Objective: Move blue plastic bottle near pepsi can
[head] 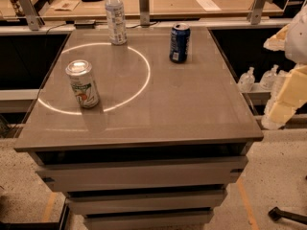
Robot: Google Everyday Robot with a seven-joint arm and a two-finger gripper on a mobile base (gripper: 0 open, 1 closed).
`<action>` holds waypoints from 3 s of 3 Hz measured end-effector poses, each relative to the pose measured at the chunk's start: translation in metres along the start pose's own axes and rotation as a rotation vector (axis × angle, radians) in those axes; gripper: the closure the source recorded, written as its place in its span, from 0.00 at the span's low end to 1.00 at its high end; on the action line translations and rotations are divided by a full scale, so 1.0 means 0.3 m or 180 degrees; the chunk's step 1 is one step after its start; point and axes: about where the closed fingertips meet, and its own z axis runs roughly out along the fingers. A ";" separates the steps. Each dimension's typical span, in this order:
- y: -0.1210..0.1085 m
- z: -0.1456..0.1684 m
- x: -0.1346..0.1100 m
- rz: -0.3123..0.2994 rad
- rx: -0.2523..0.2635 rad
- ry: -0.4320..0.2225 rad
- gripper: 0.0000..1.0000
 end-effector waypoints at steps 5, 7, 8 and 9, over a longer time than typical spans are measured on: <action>-0.077 0.247 -0.081 0.1791 0.0827 -0.1084 0.00; -0.417 0.234 -0.117 0.2127 0.1363 -0.2076 0.00; -0.612 0.167 -0.157 0.2122 0.1680 -0.2401 0.00; -0.757 0.134 -0.268 0.1975 0.1741 -0.2405 0.00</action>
Offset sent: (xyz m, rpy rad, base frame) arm 0.0358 0.0187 -0.0183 0.3411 -0.1002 -0.5366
